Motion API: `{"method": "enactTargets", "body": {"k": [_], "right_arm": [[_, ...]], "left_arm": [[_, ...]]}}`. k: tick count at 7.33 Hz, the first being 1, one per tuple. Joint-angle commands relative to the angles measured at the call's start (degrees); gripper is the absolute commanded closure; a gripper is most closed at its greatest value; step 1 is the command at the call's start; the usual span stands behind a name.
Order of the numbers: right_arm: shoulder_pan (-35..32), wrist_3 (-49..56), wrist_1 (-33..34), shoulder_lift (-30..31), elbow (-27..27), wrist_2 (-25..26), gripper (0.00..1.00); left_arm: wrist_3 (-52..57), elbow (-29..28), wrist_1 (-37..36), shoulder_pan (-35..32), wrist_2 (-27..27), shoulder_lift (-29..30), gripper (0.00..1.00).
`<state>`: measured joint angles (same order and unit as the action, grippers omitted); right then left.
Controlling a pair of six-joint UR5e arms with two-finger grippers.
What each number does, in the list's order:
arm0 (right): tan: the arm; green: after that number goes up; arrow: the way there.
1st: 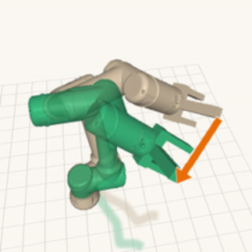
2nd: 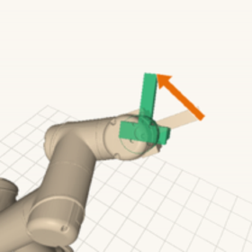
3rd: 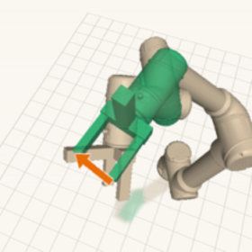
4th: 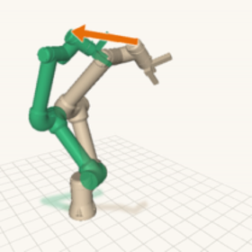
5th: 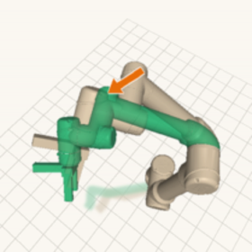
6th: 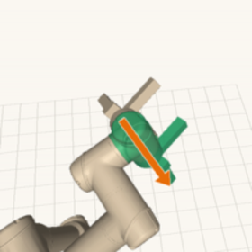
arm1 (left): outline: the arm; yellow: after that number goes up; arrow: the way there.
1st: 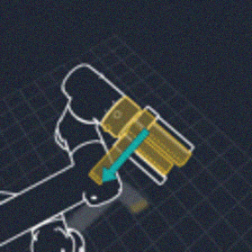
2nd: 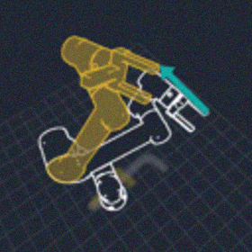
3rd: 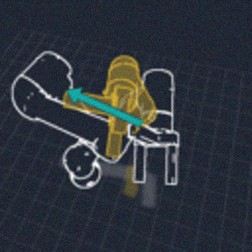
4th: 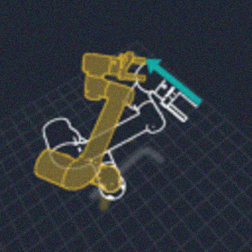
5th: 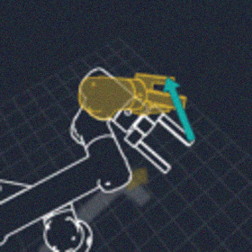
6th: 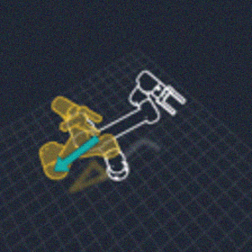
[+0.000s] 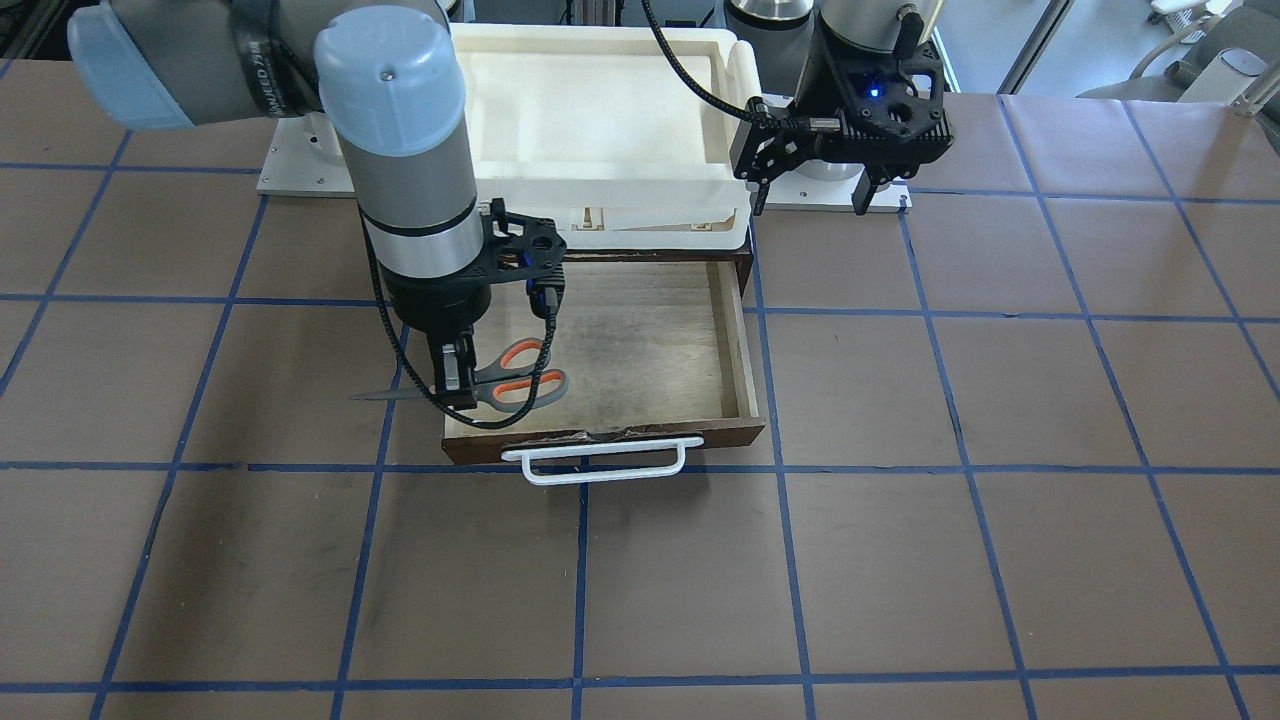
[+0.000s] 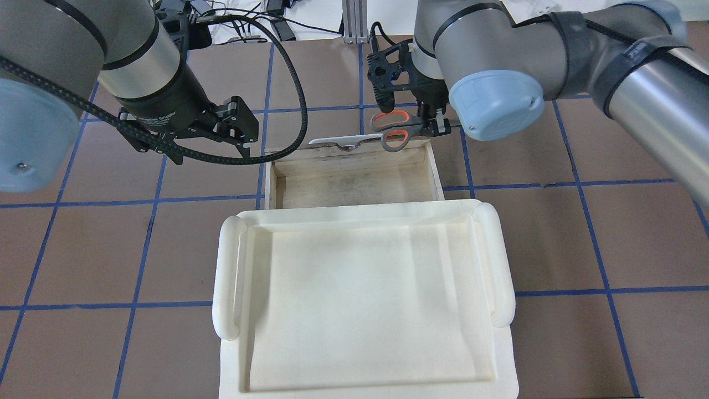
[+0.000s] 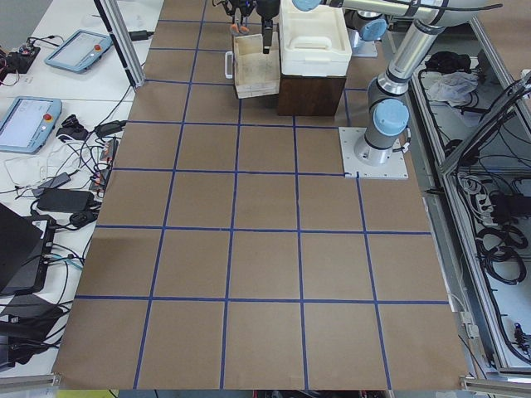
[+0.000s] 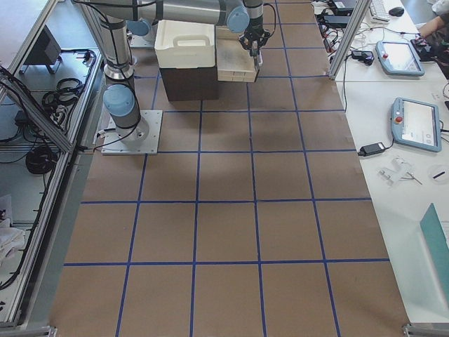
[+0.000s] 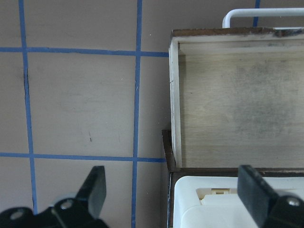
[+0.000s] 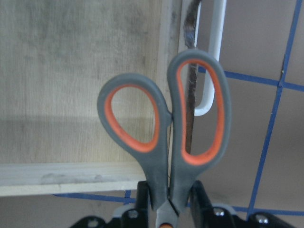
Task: Put scissors in drawer and close it
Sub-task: 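Carry the scissors with the right gripper over the open drawer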
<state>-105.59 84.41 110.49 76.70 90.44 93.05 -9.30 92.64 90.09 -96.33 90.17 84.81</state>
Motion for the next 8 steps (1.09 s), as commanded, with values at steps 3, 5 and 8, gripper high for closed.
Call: {"method": "enactTargets", "body": {"k": [3, 5, 8], "right_arm": [[-9.9, -8.0, -0.4, -3.1, 0.0, 2.5, 1.0], [-11.3, -9.0, 0.0, -5.8, 0.0, 2.6, 1.0], [-11.3, -8.9, 0.4, -7.2, 0.1, 2.6, 0.8]], "left_arm": [[0.1, 0.0, 0.0, 0.0, 0.0, 0.0, 0.0], [0.1, 0.0, 0.1, 0.0, 0.1, 0.1, 0.0], [0.1, 0.1, 0.0, 0.0, 0.1, 0.1, 0.0]]}}
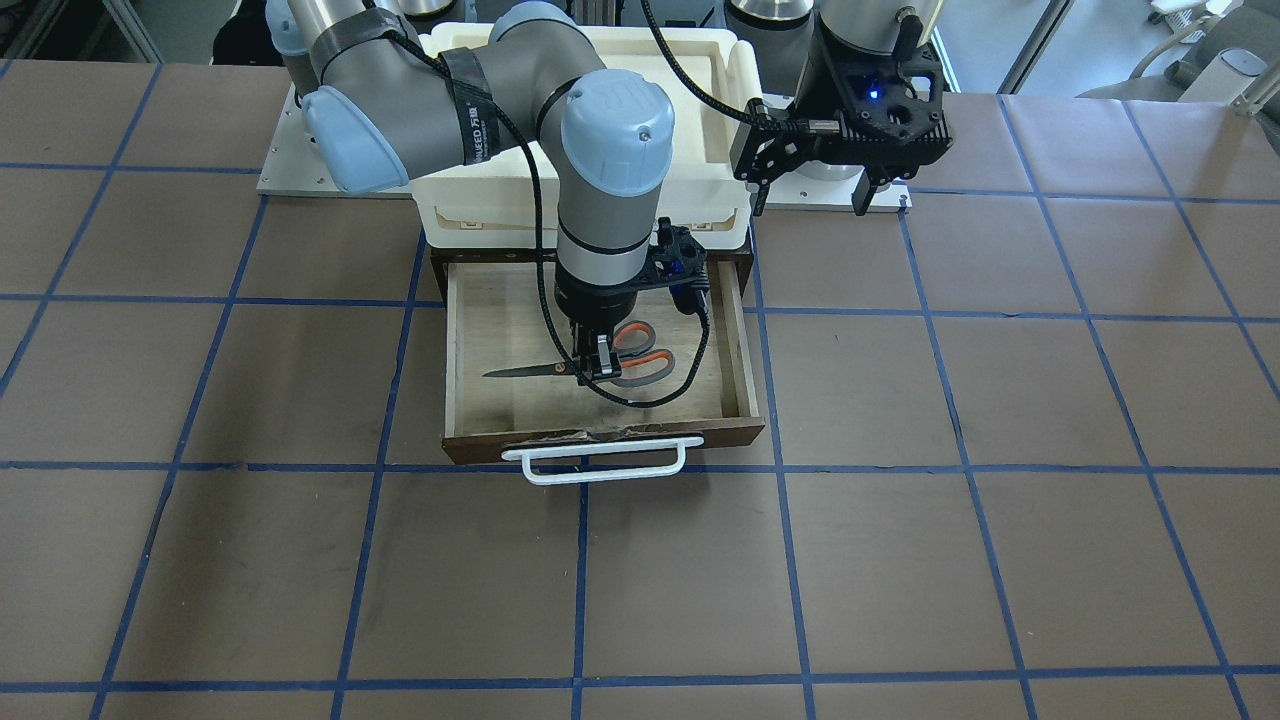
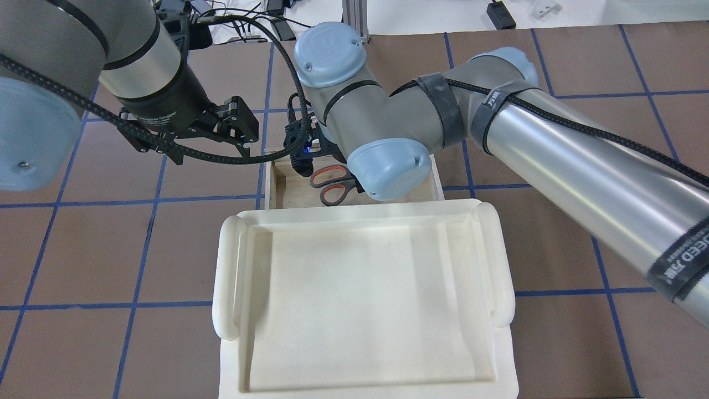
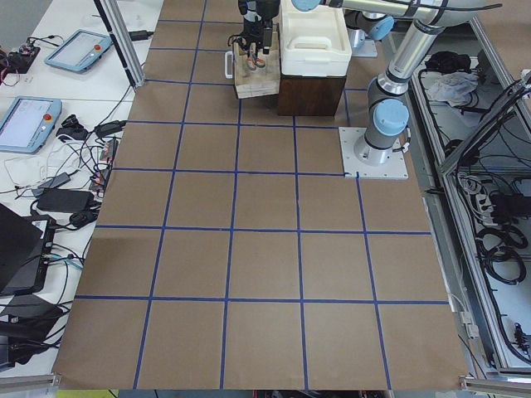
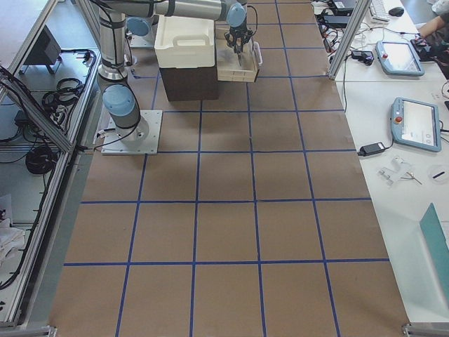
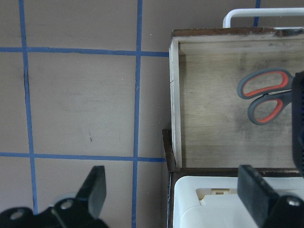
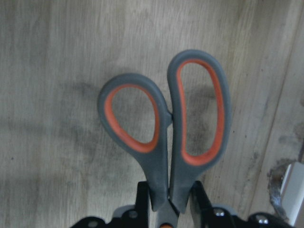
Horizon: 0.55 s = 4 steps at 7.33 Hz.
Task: Put scissors in drawer and close it
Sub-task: 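Lower the scissors into the drawer and open the right gripper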
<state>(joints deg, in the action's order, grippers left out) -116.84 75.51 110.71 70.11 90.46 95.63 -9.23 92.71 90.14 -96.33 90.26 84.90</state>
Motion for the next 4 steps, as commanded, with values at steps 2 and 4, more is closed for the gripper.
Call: {"method": "enactTargets", "body": {"k": [2, 4], "right_arm": [[0.0, -0.3, 0.4, -0.5, 0.0, -0.3, 0.12], [0.1, -1.9, 2.8, 0.2, -0.1, 0.1, 0.0]], "left_arm": [[-0.1, -0.1, 0.0, 0.0, 0.0, -0.1, 0.0], [-0.1, 0.0, 0.0, 0.0, -0.1, 0.0, 0.0]]}}
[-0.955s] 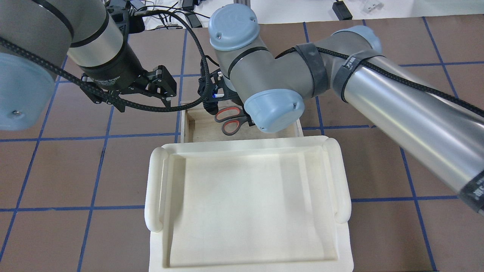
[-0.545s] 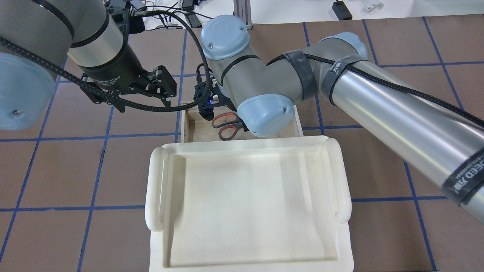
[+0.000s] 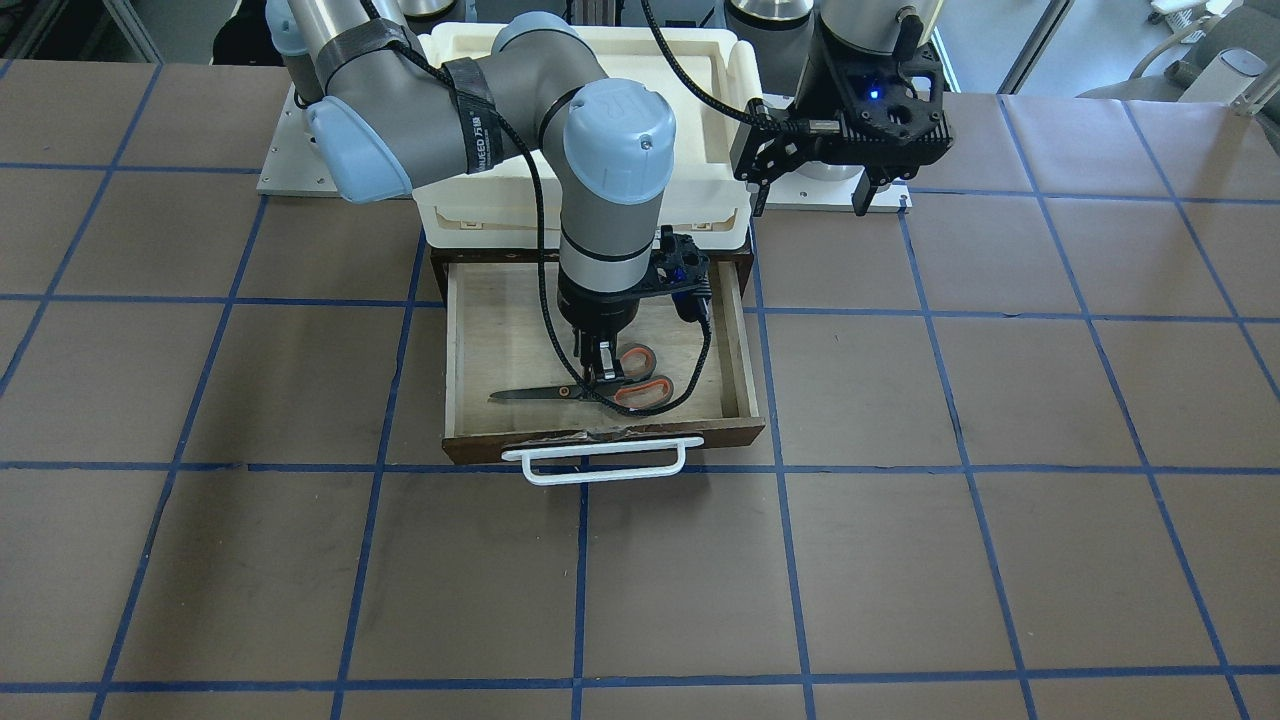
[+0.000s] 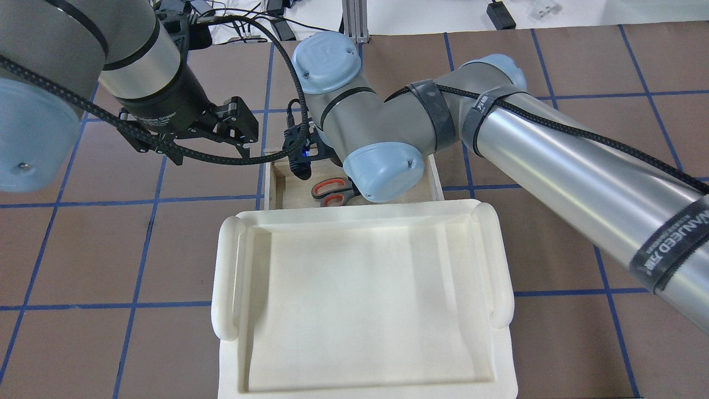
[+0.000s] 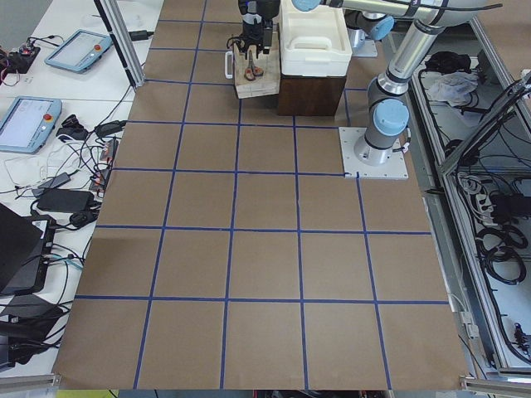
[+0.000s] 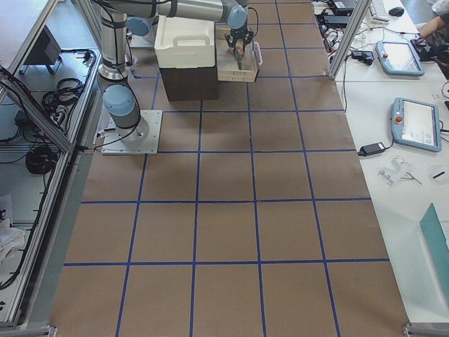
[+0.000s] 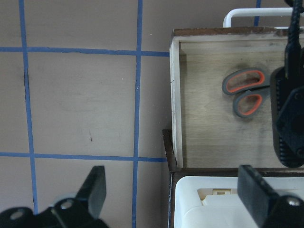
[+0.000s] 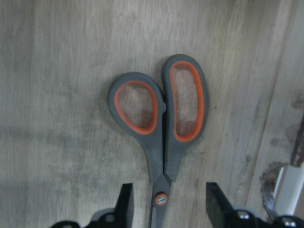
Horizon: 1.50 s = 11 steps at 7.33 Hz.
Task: Put scissors in drawer and close it
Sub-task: 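Lower the scissors into the drawer and open the right gripper, then raise the right gripper away while the left arm swings over the drawer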
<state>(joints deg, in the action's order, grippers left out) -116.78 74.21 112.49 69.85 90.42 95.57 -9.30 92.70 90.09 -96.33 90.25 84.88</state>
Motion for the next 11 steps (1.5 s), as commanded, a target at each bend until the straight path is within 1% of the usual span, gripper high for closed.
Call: {"method": "enactTargets", "body": {"k": [1, 2, 3, 4, 5, 6, 7, 8, 9, 10, 11], "right_arm": [[0.8, -2.1, 2.4, 1.9, -0.1, 0.2, 0.0], [1.5, -8.2, 2.5, 3.7, -0.1, 0.2, 0.0], [3.1, -16.8, 2.6, 4.5, -0.1, -0.6, 0.0], [4.8, -29.0, 3.7, 5.9, -0.6, -0.6, 0.0], [6.2, -42.6, 3.9, 7.8, -0.9, -0.7, 0.0], [8.0, -50.4, 4.2, 8.7, -1.0, -0.6, 0.0], [11.8, -53.8, 2.8, 9.5, -1.0, -0.2, 0.0], [15.6, -53.9, 0.6, 10.8, -1.0, -0.6, 0.0], [18.8, -54.7, -3.4, 12.9, -0.9, -0.9, 0.0], [20.5, -60.4, -7.9, 15.9, -0.9, -4.1, 0.0], [20.9, -61.3, -11.2, 17.1, -0.9, -3.7, 0.0]], "left_arm": [[0.0, 0.0, 0.0, 0.0, -0.2, 0.0, 0.0], [0.1, 0.0, 0.0, 0.0, 0.1, 0.0, 0.0], [-0.1, 0.0, 0.0, -0.2, 0.1, 0.9, 0.0], [-0.7, 0.1, -0.6, -0.2, -0.1, 1.6, 0.0], [-0.7, 0.3, -3.6, -0.5, -0.7, 2.4, 0.0], [0.1, 0.3, -7.1, -0.6, -0.8, 3.3, 0.0], [-0.8, 0.3, -7.9, -0.7, -0.9, 3.8, 0.0], [-1.1, 0.3, -9.6, -0.8, -3.6, 5.3, 0.0], [-1.4, 0.3, -14.4, -1.5, -4.6, 7.9, 0.0], [-2.4, 0.0, -18.7, -3.3, -4.5, 11.9, 0.0], [-3.2, -1.1, -21.7, -5.6, -3.9, 15.5, 0.0]]}}
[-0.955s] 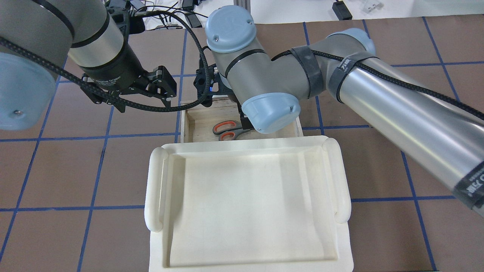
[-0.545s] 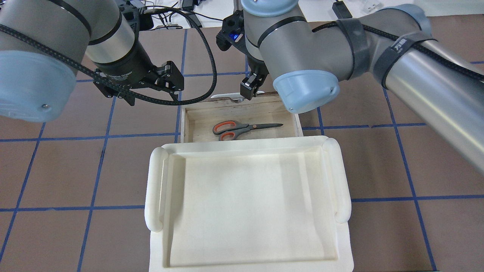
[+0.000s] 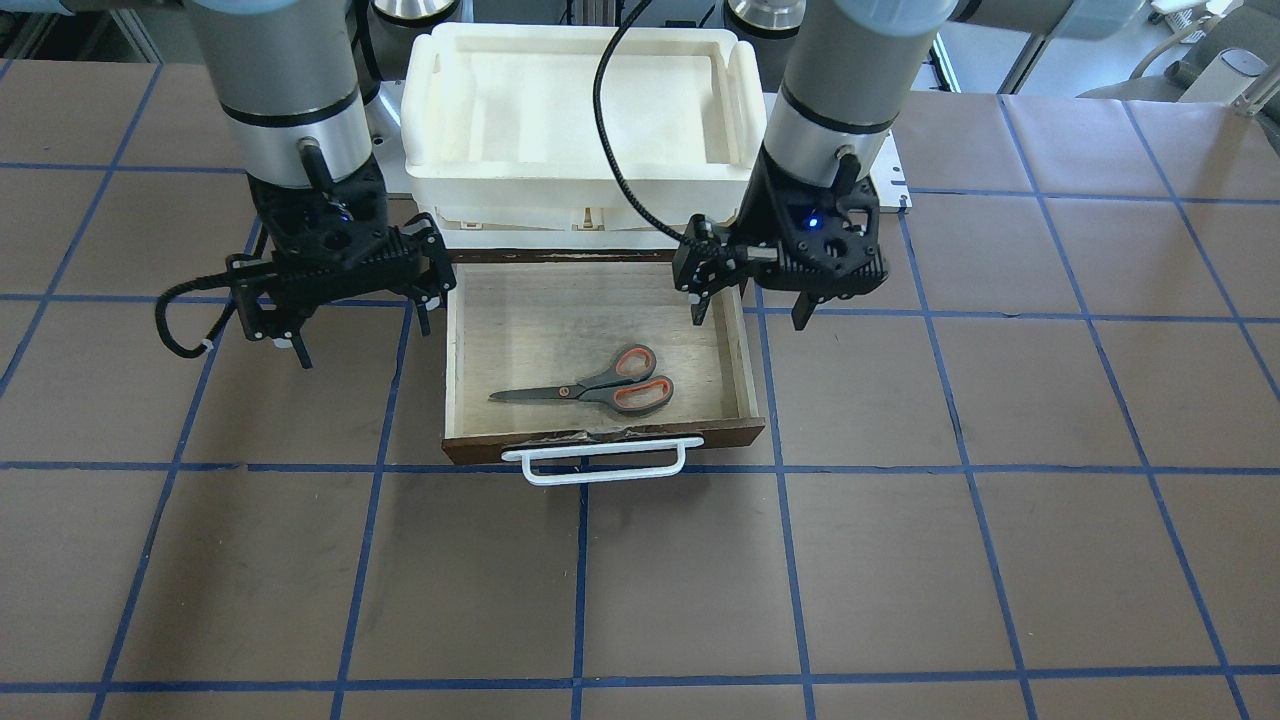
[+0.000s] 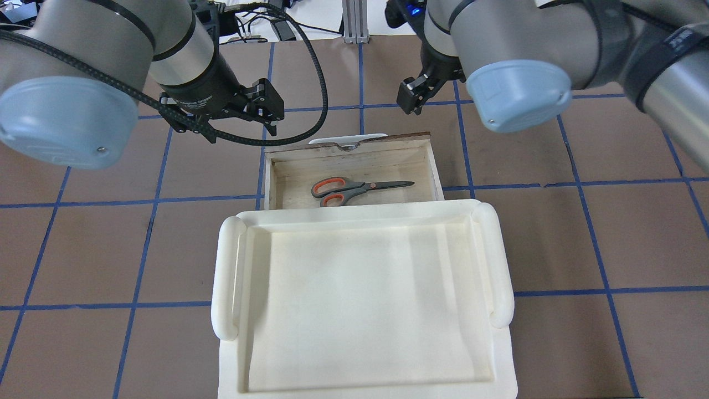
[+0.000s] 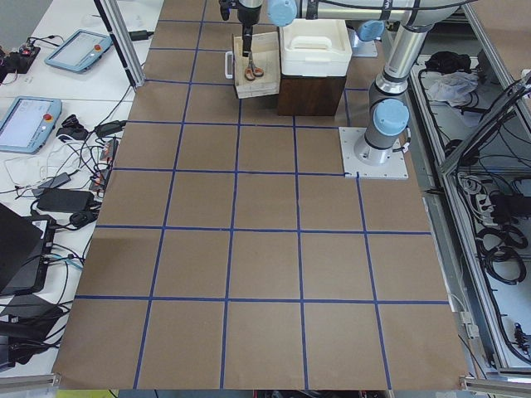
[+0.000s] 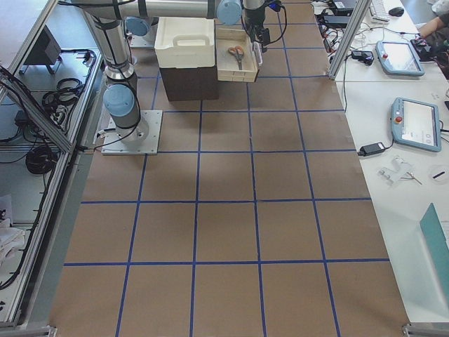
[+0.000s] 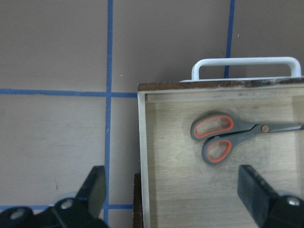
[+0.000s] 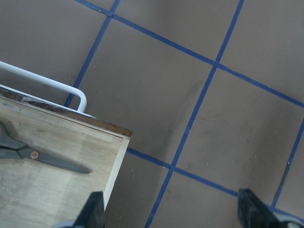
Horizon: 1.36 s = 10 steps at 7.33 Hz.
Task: Put scissors in drawer and close it
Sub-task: 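Raise the right gripper away while the left arm swings over the drawer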
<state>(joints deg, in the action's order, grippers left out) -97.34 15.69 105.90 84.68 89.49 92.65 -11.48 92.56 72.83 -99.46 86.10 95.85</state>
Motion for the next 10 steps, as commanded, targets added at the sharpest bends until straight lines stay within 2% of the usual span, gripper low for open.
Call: {"method": "enactTargets", "body": {"k": [1, 2, 4, 6, 8, 10], "right_arm": [[1.4, -4.2, -11.6, 2.7, 0.1, -1.6, 0.0], [1.5, -10.4, -12.5, 2.9, 0.0, -1.5, 0.0], [1.6, -10.8, -12.9, 3.9, -0.1, -1.5, 0.0], [1.7, -11.3, -12.6, 5.3, 0.1, -1.5, 0.0], [5.9, -10.5, -13.4, 5.6, 0.0, -1.5, 0.0], [6.6, -10.5, -13.6, 6.7, 0.2, -1.6, 0.0]], "left_arm": [[-1.3, -3.8, -5.3, -4.5, 3.8, 8.1, 0.0], [-4.1, -8.0, -5.3, -6.6, 4.6, 12.0, 0.0], [-10.3, -14.4, -5.4, -9.5, 5.6, 19.3, 0.0], [-11.2, -15.4, -11.4, -10.3, 6.4, 24.6, 0.0], [-10.3, -15.7, -11.5, -10.3, 6.6, 27.6, 0.0], [-10.5, -15.6, -10.8, -10.4, 6.5, 29.3, 0.0]]}}
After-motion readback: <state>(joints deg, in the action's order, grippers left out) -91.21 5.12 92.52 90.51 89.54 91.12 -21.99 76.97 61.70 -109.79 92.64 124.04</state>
